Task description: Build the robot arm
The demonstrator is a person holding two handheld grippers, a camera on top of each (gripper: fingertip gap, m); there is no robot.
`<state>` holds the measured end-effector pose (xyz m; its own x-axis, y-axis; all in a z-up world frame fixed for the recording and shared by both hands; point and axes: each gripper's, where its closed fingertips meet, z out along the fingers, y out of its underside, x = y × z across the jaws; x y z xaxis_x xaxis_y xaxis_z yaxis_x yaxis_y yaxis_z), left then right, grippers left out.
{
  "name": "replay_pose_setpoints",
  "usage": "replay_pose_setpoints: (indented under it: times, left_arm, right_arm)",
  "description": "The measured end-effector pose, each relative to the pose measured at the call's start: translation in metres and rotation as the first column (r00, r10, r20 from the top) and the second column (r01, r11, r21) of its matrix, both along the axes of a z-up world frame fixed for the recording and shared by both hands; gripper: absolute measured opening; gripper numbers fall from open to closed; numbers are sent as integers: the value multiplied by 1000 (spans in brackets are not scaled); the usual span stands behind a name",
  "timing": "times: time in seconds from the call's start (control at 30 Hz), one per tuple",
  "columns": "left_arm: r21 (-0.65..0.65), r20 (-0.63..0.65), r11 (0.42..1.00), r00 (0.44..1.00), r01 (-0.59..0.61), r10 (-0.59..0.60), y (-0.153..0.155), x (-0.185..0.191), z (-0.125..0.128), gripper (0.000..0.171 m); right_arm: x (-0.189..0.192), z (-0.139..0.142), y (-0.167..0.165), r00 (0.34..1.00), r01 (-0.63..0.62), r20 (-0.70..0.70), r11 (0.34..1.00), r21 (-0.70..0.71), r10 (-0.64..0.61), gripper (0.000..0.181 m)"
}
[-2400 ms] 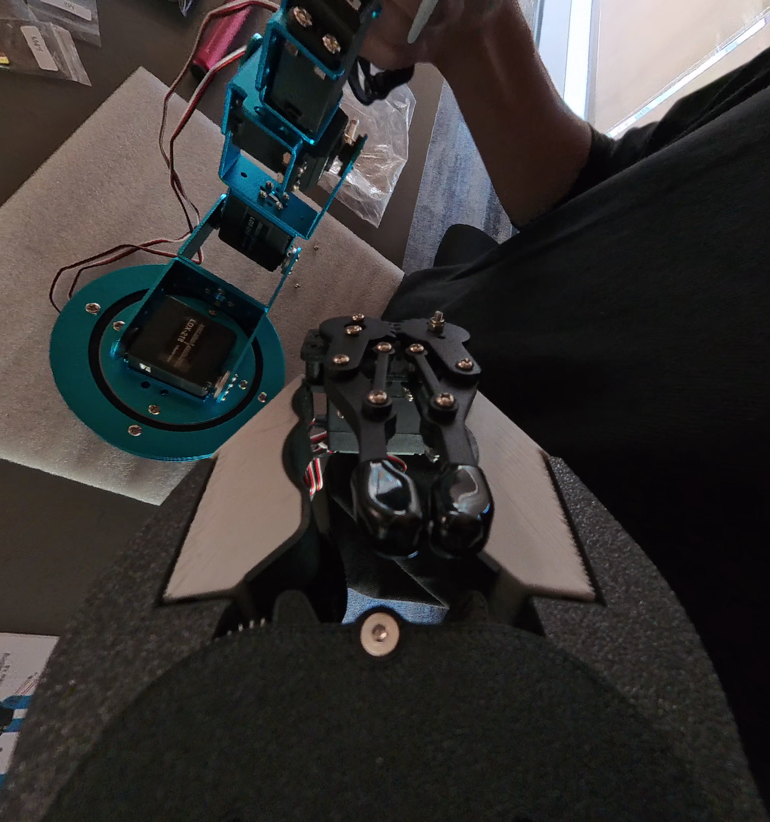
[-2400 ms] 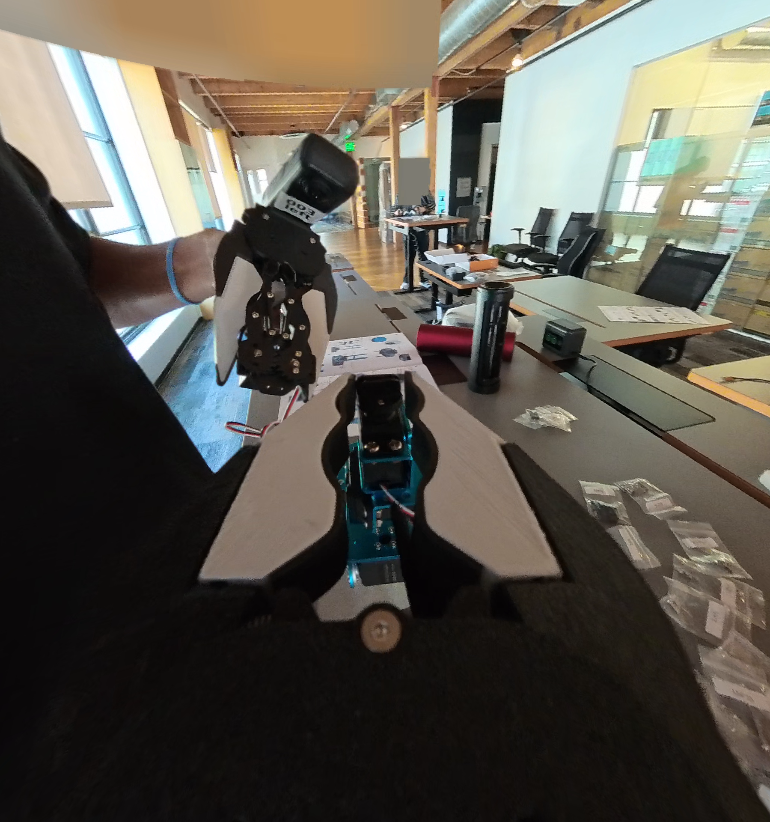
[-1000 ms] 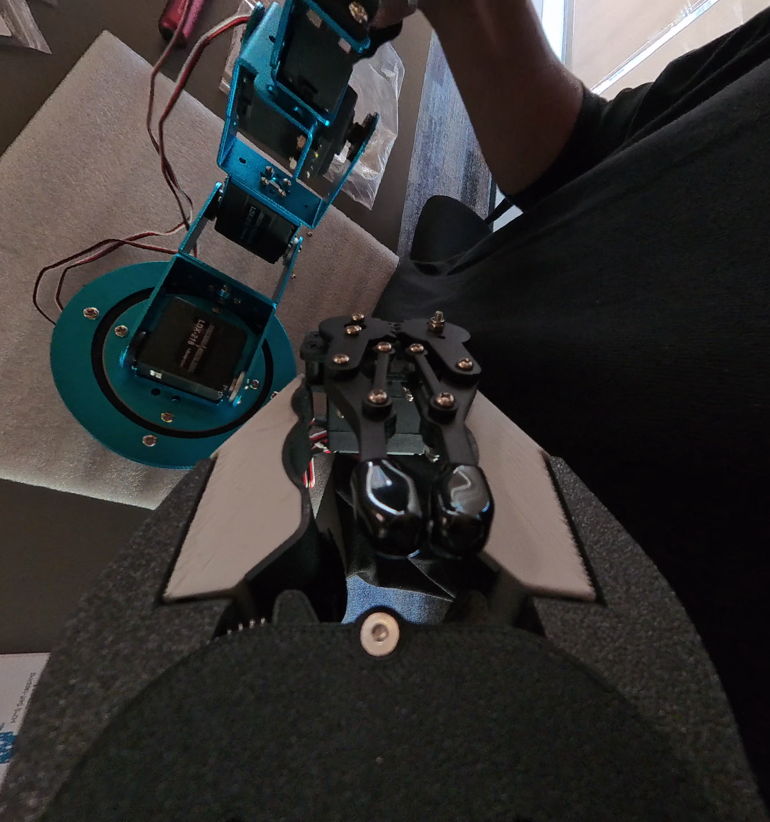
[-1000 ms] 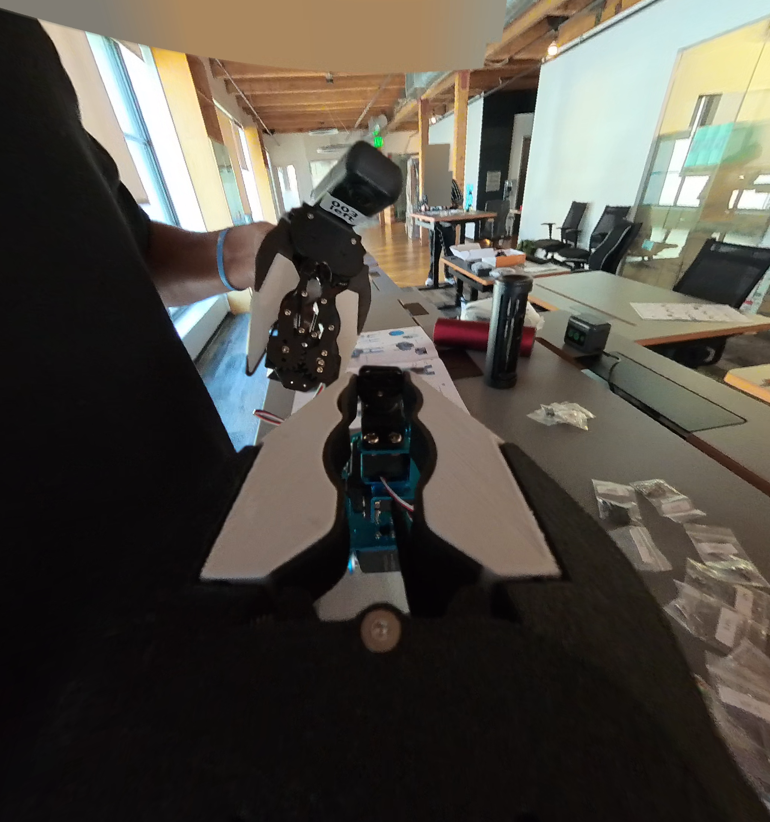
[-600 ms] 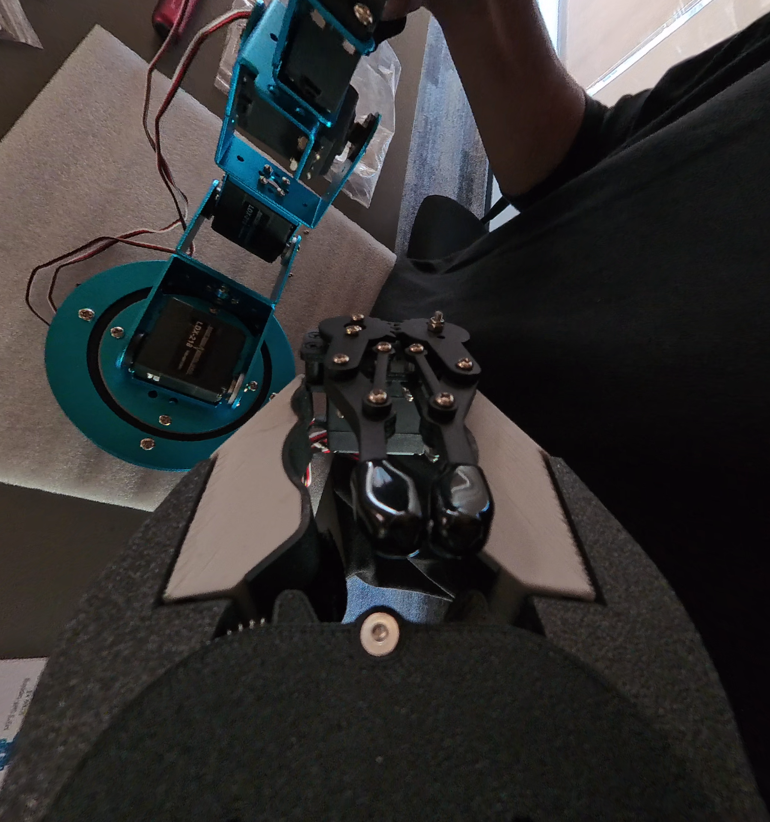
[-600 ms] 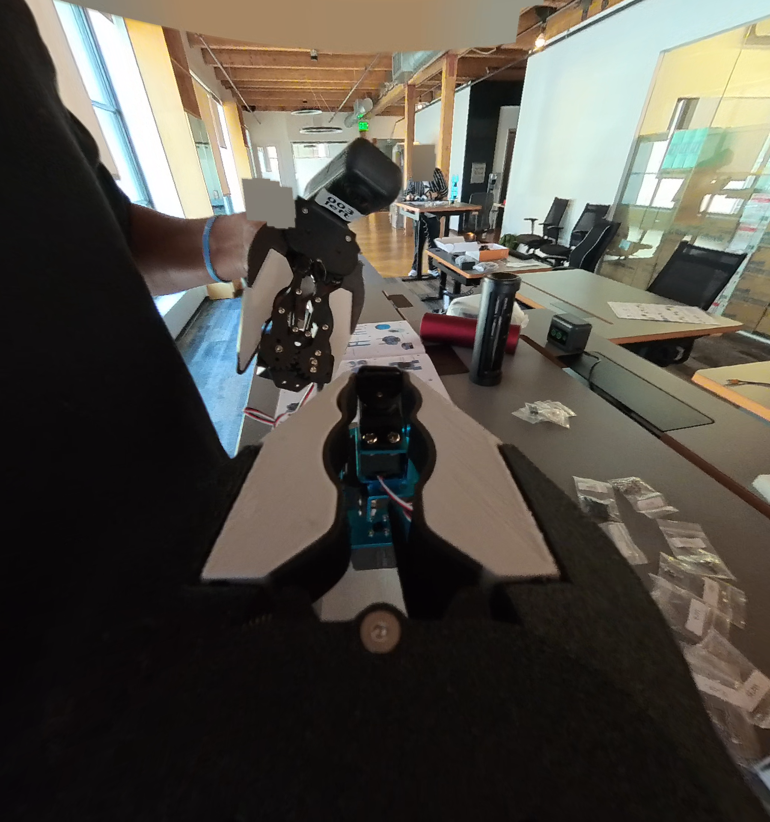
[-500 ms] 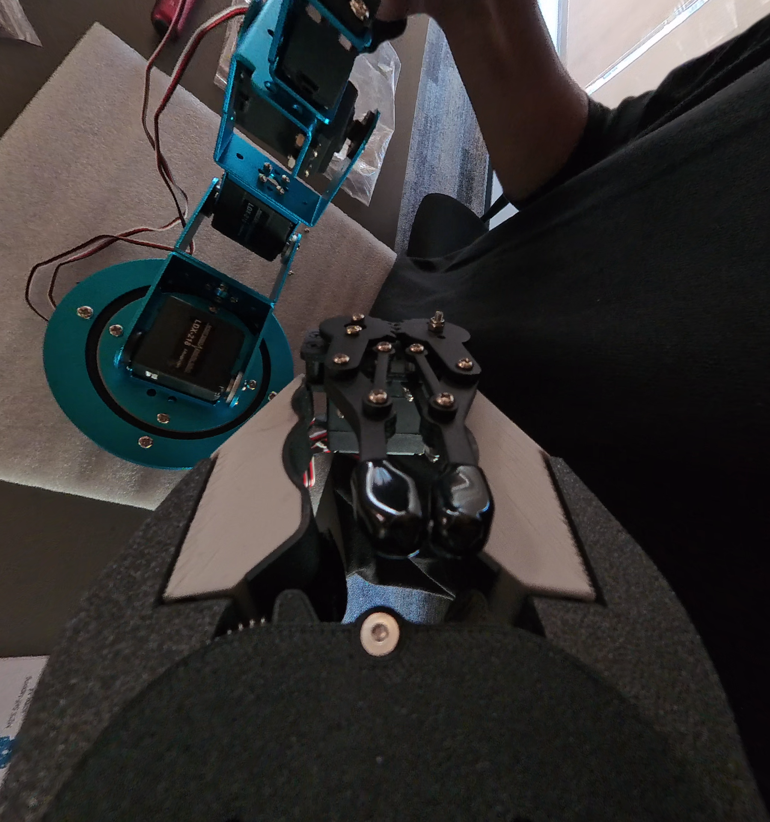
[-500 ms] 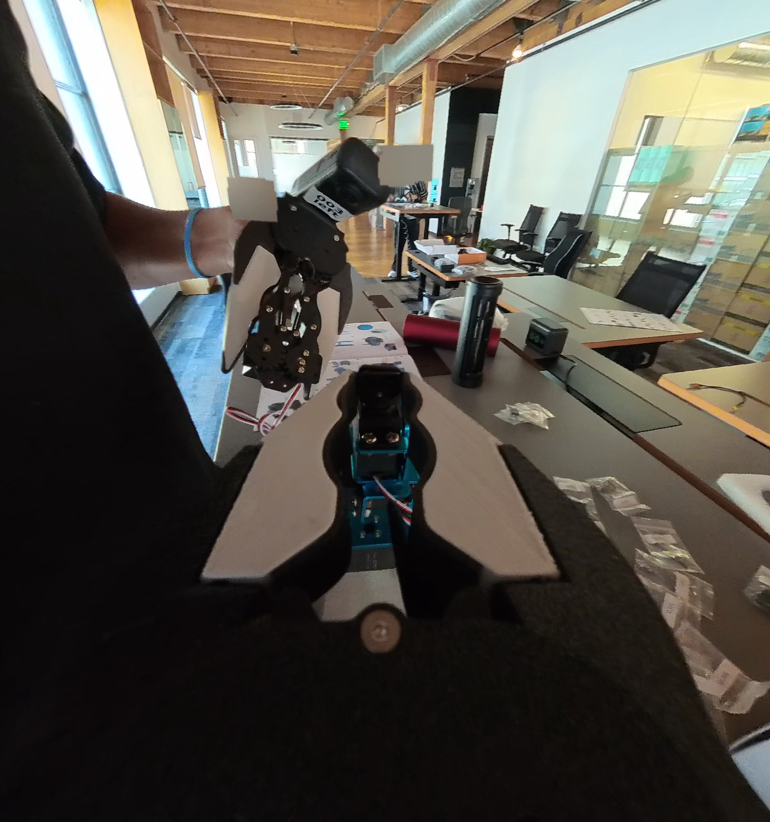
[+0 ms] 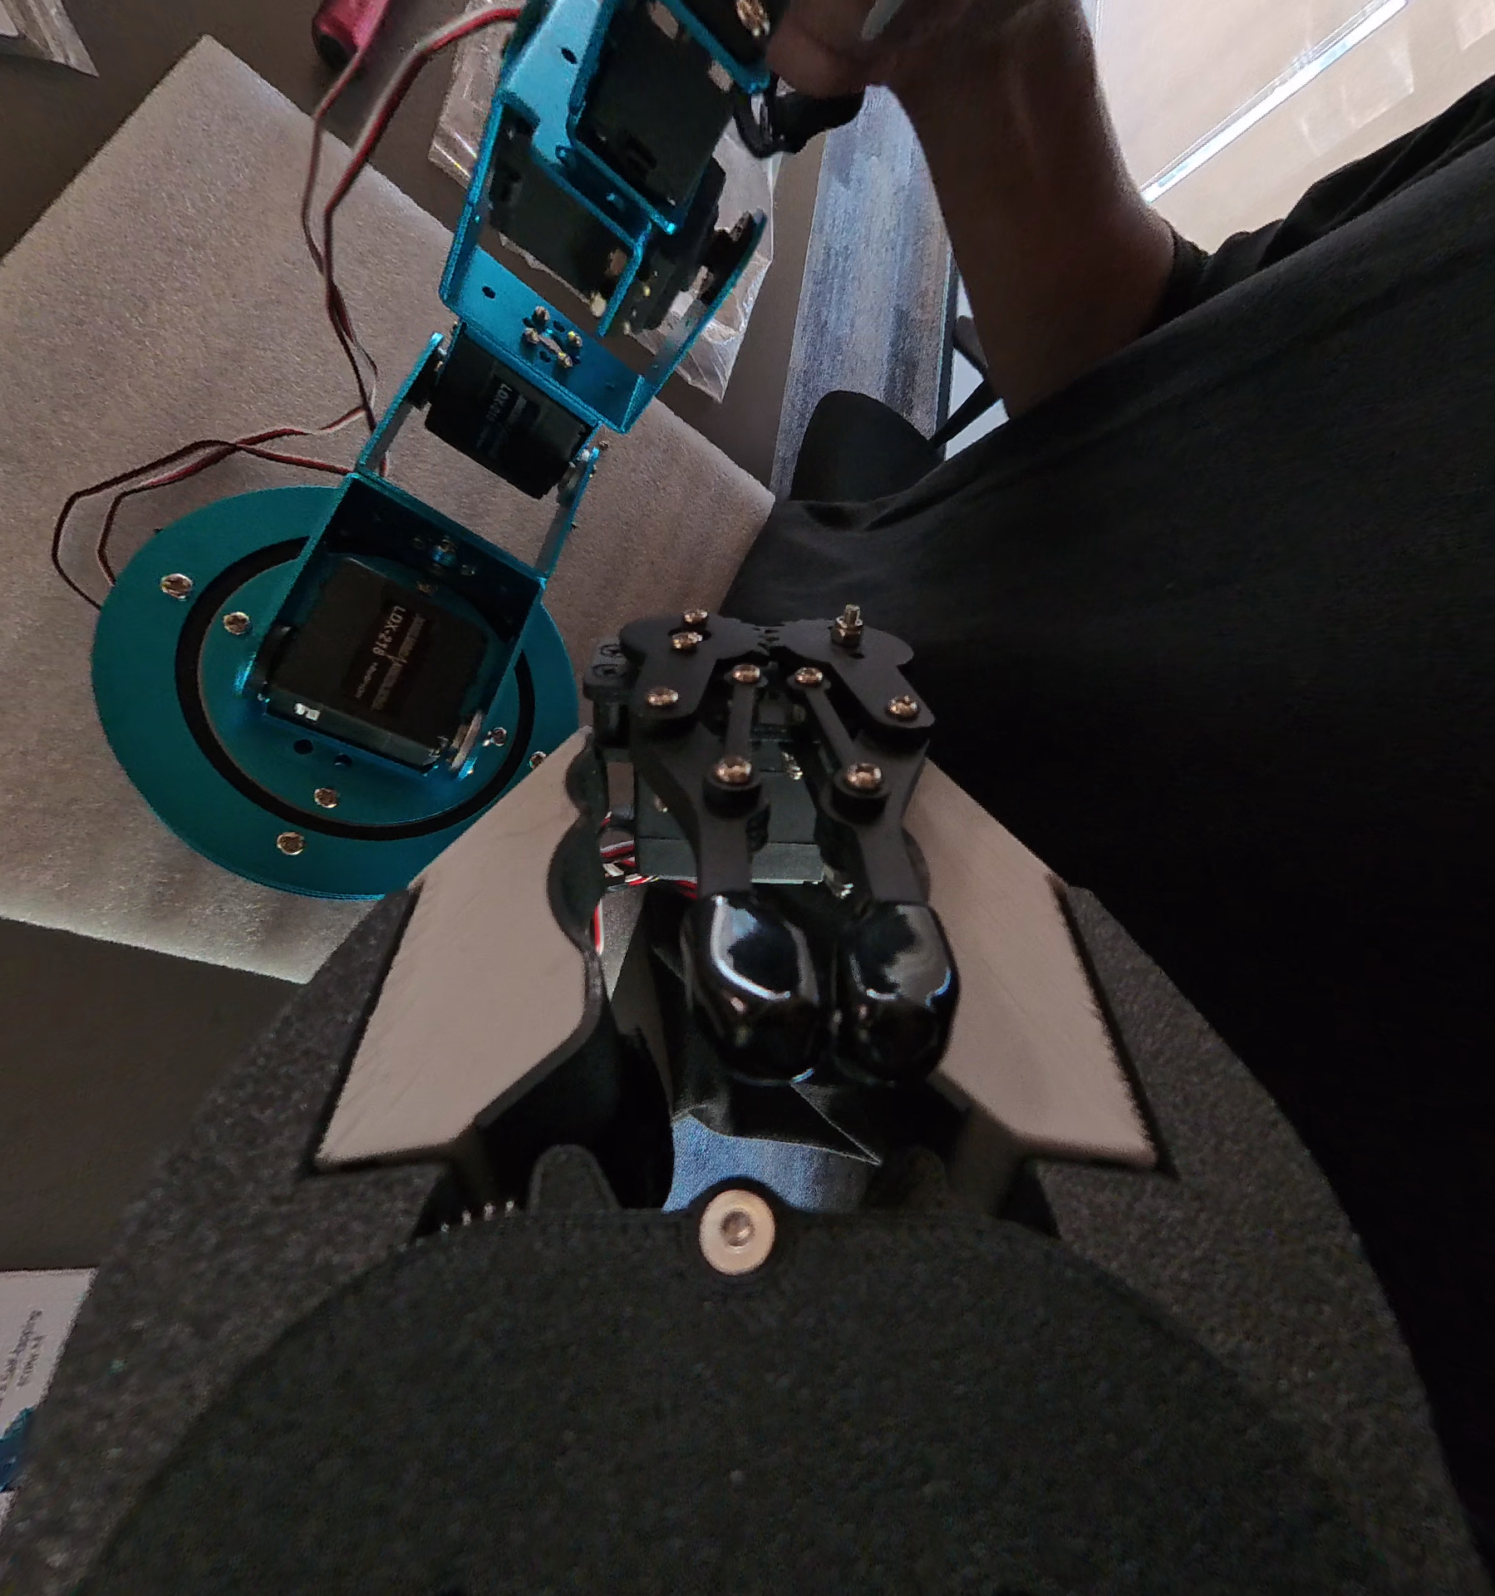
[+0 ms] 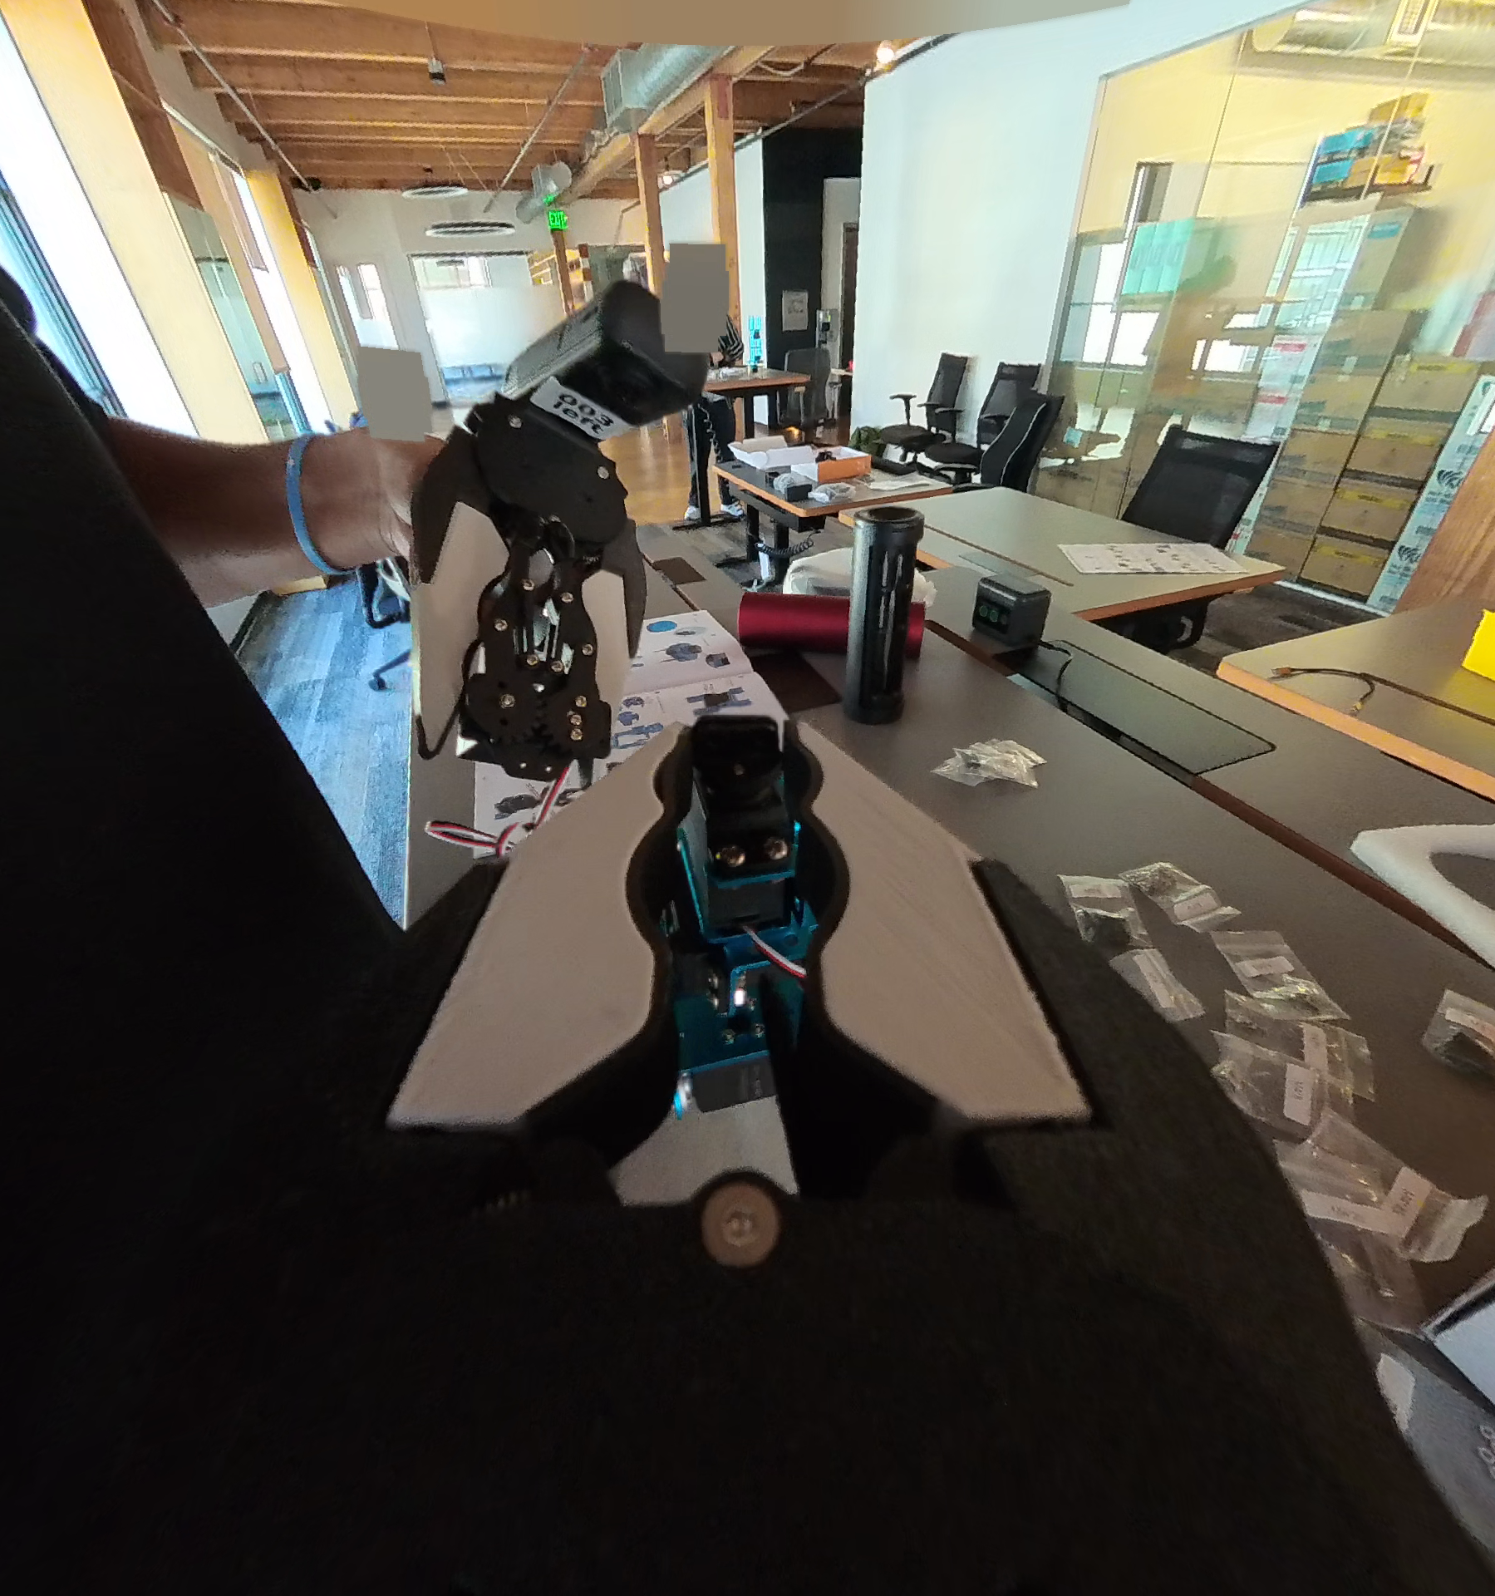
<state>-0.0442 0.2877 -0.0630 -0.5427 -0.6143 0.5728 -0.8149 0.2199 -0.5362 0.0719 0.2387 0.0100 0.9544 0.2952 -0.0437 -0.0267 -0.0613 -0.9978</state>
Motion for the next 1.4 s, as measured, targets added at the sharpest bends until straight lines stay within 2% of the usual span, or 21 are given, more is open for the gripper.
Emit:
replay_pose_setpoints:
  times: [0.73, 0.9, 1.03, 1.13, 1.4]
  left_arm:
    - [5, -2, 1000, 1000, 13, -13, 3, -1, -2, 62]
    - [3, 0, 1000, 1000, 7, -7, 3, 1, -1, 62]
    - [3, 4, 1000, 1000, 0, 0, 4, 2, 1, 62]
    - [3, 9, 1000, 1000, 4, -4, 3, 2, -1, 62]
    - [3, -18, 1000, 999, 29, -29, 1, -9, -25, 62]
  right_arm:
    - [-2, -3, 4, 992, -129, -5, 990, -63, 129, 18]
    - [1, -1, 6, 997, -79, 16, 994, -77, 81, 18]
    - [-4, 2, 6, 995, -65, 65, 981, -183, 78, 28]
    - [-1, 1, 5, 989, -31, 133, 965, -260, 67, 18]
    - [5, 0, 2, 962, 20, 258, 916, -400, 92, 23]
